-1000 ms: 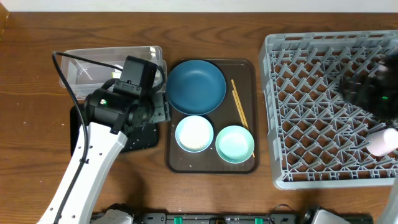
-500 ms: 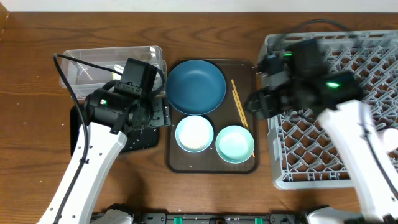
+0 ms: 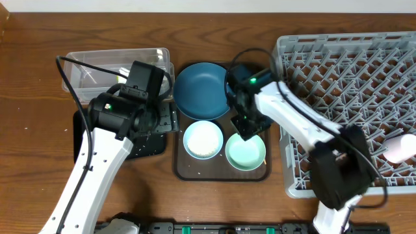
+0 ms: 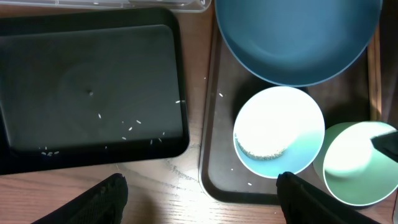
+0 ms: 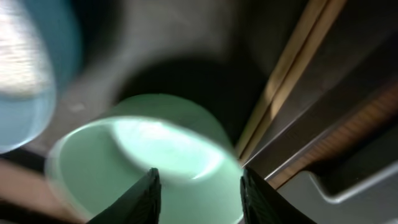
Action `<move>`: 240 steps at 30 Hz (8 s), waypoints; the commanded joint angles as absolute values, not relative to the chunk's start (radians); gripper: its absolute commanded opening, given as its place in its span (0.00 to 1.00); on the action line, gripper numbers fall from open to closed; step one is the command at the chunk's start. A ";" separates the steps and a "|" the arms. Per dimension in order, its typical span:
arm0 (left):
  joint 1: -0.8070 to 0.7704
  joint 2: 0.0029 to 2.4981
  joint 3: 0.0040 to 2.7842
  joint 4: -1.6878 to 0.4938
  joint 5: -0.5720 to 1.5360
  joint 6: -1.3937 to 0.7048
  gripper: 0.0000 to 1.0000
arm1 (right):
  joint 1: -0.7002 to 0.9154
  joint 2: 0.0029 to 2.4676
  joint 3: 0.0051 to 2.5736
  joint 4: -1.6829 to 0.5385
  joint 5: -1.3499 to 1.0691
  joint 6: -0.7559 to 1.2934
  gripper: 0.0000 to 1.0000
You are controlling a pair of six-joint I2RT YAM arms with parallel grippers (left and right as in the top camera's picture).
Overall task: Sort waste into correct bins and load items into the dishwasher rack
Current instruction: 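Reach the right gripper to the mint green bowl and grasp its rim, then lift the mint green bowl with the right gripper into the rack, then lower the mint green bowl into the rack slots with the right gripper, then tilt and press the mint green bowl upright between the rack tines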
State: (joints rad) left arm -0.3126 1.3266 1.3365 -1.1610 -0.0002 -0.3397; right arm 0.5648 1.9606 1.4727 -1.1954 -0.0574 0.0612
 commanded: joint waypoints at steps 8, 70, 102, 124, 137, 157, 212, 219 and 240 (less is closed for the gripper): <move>-0.313 1.326 1.339 -1.164 -0.012 -0.334 0.80 | 0.574 2.029 1.483 -1.197 0.086 0.149 0.35; -0.313 1.326 1.339 -1.164 -0.012 -0.334 0.80 | -0.014 1.482 1.451 -0.811 1.124 0.228 0.02; -0.313 1.326 1.339 -1.166 -0.008 -0.334 0.80 | -0.325 1.835 1.450 -0.749 1.212 0.277 0.02; -0.313 1.326 1.339 -1.166 -0.008 -0.334 0.80 | -0.401 1.895 1.449 -0.561 1.148 0.115 0.02; -0.313 1.326 1.339 -1.165 -0.008 -0.334 0.80 | -0.371 1.994 1.449 -0.617 1.162 0.159 0.01; -0.313 1.326 1.339 -1.165 -0.008 -0.334 0.80 | -0.262 1.993 1.449 -0.645 1.067 0.163 0.15; -0.313 1.326 1.339 -1.163 -0.008 -0.334 0.80 | -0.249 1.748 1.449 -0.863 0.327 0.133 0.01; -0.313 1.326 1.339 -1.163 -0.008 -0.334 0.80 | -0.262 1.825 1.449 -0.825 0.504 0.151 0.01; -0.313 1.326 1.339 -1.162 -0.008 -0.334 0.80 | -0.312 1.809 1.451 -0.839 0.607 0.262 0.01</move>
State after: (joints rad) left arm -0.3126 1.3266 1.3365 -1.1595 -0.0002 -0.3397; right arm -0.3164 1.8259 1.4452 -0.8398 0.6727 0.2459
